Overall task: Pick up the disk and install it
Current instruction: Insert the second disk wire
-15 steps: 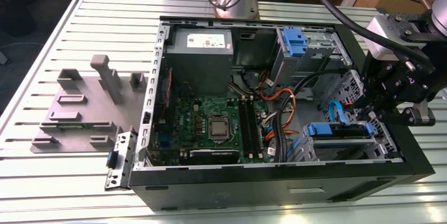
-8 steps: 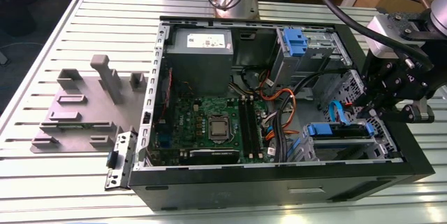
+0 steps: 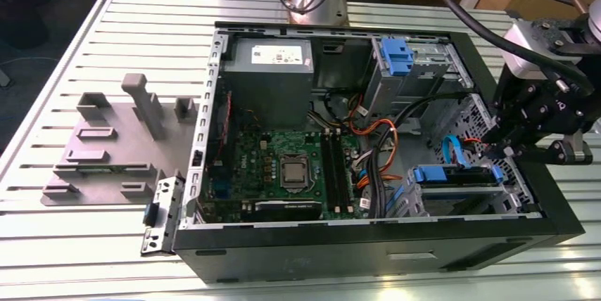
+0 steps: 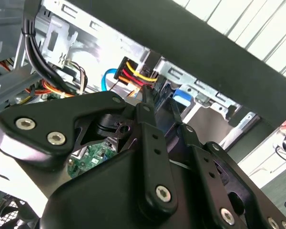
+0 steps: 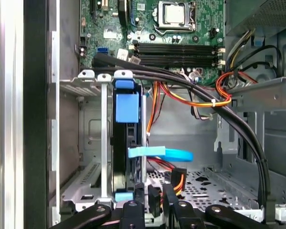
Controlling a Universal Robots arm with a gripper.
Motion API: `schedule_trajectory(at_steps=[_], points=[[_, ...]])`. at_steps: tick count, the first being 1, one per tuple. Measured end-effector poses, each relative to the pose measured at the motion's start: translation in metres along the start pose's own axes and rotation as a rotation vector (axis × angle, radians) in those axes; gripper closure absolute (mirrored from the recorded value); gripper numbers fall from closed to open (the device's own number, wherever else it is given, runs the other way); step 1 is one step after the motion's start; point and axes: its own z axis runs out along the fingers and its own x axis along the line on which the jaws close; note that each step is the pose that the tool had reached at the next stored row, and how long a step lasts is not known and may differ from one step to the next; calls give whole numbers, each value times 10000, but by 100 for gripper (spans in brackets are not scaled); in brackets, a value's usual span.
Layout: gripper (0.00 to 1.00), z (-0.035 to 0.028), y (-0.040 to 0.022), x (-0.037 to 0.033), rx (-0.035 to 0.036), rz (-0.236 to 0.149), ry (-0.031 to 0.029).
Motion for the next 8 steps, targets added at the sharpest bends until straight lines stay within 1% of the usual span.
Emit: schedule_trajectory(at_steps=[3,4,6,8], points=[[70,11,-31,-1,0,-1,14],[70,18,-35,0,0,0,20],[70,44,-37,2,2,1,59],[70,52,-37,2,1,1,72]])
